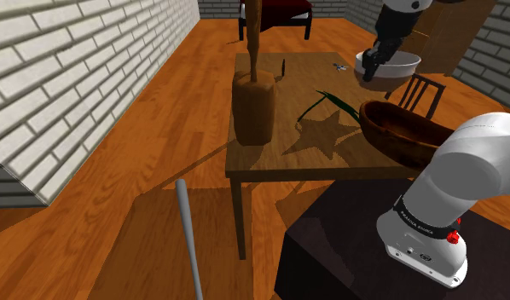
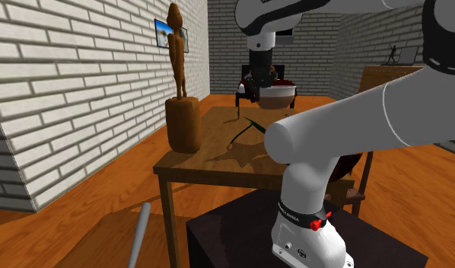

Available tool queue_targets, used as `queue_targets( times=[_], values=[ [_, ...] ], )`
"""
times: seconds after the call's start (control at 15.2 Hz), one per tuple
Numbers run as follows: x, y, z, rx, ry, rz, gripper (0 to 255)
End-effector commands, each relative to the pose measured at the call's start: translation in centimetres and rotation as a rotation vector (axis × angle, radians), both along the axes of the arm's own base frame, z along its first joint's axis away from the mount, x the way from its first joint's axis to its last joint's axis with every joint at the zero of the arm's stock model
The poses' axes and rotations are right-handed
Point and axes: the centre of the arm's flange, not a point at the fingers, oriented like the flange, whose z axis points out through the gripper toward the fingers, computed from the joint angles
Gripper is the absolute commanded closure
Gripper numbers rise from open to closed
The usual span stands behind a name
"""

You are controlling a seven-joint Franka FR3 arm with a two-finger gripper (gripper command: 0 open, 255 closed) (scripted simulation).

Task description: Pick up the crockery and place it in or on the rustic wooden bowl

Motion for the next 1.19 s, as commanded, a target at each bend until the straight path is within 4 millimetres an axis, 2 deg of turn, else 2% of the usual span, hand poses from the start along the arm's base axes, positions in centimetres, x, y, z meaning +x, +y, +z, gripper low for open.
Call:
queue_targets(
  times=[0.0,0.59,1.12],
  values=[
    [-2.3,-1.3,0.2,0.0,0.0,0.001,255],
    [-12.4,-7.0,0.9,0.0,0.0,0.001,255],
    [-12.4,-7.0,-3.3,0.0,0.0,0.001,255]
  ],
)
